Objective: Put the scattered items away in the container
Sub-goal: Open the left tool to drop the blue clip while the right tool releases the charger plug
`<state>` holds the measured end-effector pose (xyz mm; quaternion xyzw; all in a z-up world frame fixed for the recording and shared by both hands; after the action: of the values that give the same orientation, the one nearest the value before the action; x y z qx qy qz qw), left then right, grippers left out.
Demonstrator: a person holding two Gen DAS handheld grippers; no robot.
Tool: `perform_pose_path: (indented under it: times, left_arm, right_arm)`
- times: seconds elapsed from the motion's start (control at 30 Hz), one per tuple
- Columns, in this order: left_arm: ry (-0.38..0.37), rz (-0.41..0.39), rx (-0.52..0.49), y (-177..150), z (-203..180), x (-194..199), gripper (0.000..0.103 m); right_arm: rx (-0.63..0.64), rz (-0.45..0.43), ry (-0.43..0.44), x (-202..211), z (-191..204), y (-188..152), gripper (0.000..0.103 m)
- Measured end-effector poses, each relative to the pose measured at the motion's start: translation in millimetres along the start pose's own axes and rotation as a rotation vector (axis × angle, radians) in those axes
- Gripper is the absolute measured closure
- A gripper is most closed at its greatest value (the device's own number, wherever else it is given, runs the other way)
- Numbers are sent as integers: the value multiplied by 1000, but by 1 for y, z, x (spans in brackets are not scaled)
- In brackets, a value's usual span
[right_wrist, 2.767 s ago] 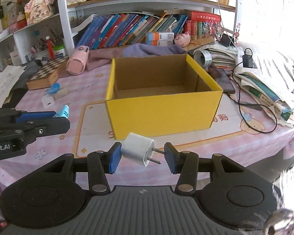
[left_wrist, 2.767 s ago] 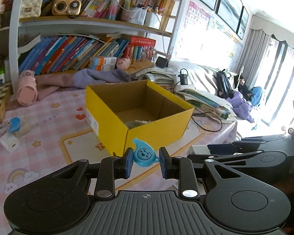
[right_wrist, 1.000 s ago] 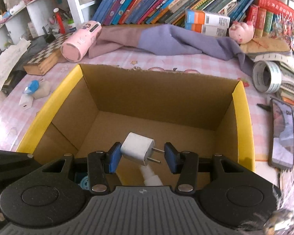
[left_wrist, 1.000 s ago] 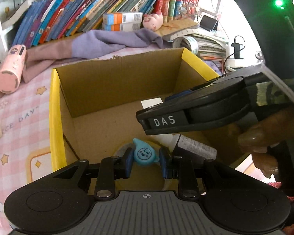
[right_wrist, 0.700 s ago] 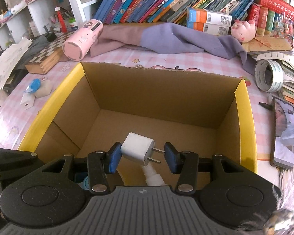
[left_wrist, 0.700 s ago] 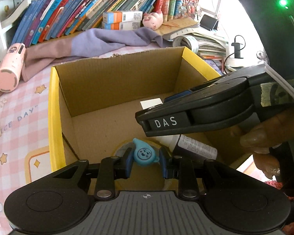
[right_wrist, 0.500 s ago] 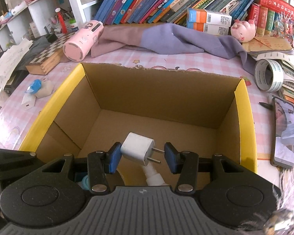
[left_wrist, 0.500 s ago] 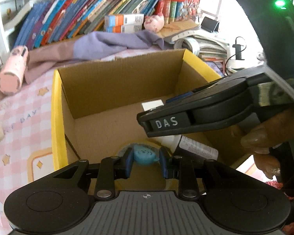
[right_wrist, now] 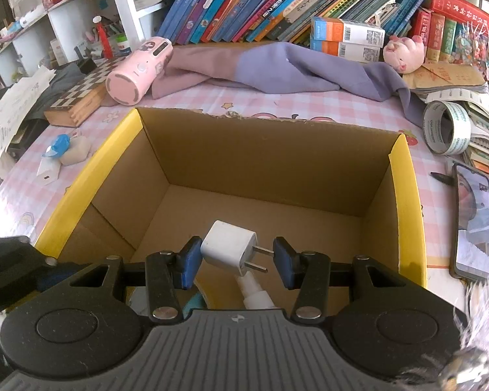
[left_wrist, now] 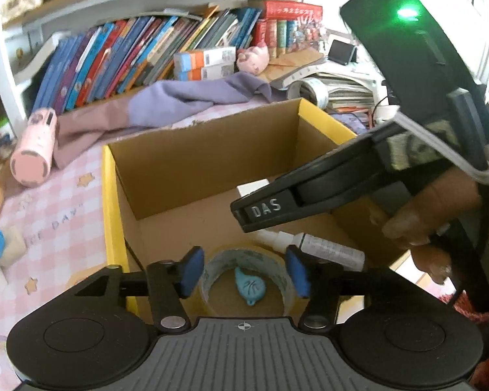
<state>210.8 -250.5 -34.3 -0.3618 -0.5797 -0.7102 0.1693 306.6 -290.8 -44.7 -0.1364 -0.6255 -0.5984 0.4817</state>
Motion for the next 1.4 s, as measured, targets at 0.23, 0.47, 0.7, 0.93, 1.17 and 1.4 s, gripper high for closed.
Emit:
perform_pose_path:
  times: [0.23,0.47,0.7,0.93,1.17,1.4]
  left_arm:
    - [13,-80,-39,-1,0,20,34]
    - [13,-141,-46,-1,6,38,32]
    - [-25,-212,-54,-8,12,61,27]
    - [-57,-263,-68,-15,21,80,26]
    - [-79,-283,-71,-31,37,98,26]
    - [-87,-297,-21,-52,66,115,26]
  right_arm:
    - [-15,-29,-12,4,-2,0,57]
    - [-31,-102,-54,25,5,-4,53]
    - [-10,-159,-109,52,23,-14,53]
    - [3,-215,-161,75,45,-24,53]
    - [-18,-257,-207,89,70,-38,52]
    - [-36,-282,-261,98,97,-51,52]
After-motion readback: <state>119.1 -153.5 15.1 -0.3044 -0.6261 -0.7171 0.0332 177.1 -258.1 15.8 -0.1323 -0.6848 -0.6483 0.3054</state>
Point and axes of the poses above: each gripper's, at about its wrist camera, not at the fingertips, and x roughly against the way its jaws point, z to its left, y to its top, the point moved 6 cm from there along -x, roughly the way its jaws point, and after that the axes turned 4 degrees about y, right-handed, at the moved point
